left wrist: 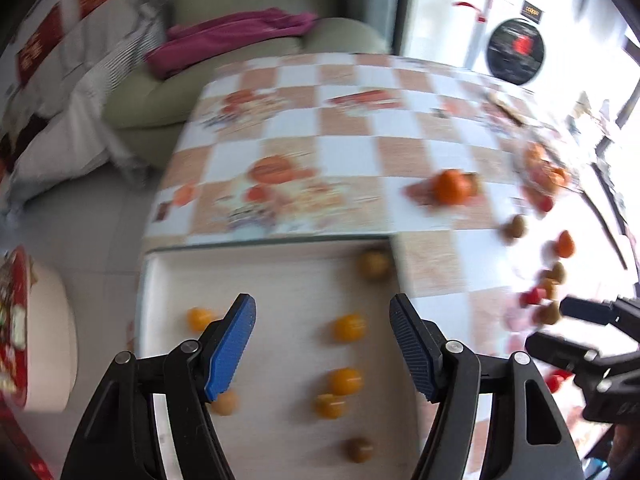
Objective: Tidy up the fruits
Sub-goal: 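Move both open tools back over the remaining tomatoes on the table, then grasp a red cherry tomato with the left tool while the right tool grasps another red tomato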
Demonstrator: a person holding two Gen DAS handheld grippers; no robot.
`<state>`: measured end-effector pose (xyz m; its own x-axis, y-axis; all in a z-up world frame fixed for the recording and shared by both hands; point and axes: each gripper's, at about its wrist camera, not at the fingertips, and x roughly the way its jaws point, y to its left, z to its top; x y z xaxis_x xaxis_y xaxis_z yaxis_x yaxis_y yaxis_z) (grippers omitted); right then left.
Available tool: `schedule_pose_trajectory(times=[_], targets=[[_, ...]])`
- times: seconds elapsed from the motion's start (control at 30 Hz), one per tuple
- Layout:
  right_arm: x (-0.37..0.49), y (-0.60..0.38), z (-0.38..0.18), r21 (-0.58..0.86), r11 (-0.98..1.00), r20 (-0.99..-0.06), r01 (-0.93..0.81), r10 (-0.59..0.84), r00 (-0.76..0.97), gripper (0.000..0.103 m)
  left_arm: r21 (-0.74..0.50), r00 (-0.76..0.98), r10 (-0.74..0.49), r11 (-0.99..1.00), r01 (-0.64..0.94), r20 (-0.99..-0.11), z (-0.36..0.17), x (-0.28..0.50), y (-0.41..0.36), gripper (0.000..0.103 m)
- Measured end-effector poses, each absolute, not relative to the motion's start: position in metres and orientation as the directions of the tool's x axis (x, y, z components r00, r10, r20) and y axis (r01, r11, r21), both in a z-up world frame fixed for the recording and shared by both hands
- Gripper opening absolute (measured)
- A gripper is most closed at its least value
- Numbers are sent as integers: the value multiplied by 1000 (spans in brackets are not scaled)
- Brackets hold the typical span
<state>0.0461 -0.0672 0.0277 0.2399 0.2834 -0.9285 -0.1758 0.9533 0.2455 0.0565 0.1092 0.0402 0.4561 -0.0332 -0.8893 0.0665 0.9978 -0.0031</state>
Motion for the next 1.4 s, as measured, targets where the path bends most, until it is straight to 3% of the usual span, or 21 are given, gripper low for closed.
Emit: schedule_pose_trajectory(times=[0.27, 0.53, 0.57, 0.63, 0.73, 1.3, 1.4], targets=[[-5, -152, 19, 146, 988, -960, -46, 153, 233, 78, -21, 427, -135, 965, 260, -894, 41, 56, 22, 71], [-36, -202, -2, 116, 993, -975, 8, 112, 191, 78, -30, 326, -171, 917, 397, -930, 2, 45, -40, 71], [-39, -202, -4, 115, 993, -976, 5, 112, 188, 77, -31, 320, -175, 912, 409, -931, -2, 44, -46, 71], [-44, -204, -8, 124, 992, -975, -11, 124, 185, 64, -20, 316, -167, 907, 420, -934, -9, 43, -52, 71], [-49, -201, -17, 133, 990, -975, -47, 139, 172, 53, -19, 311, -166, 904, 427, -936, -17, 47, -60, 70], [-31, -178, -19, 151, 971, -946, -187, 197, 258, 49, -7, 327, -174, 891, 454, -929, -28, 69, -89, 70], [-24, -178, -19, 168, 965, -940, -201, 218, 261, 43, -9, 331, -175, 894, 448, -927, -27, 69, -88, 63]])
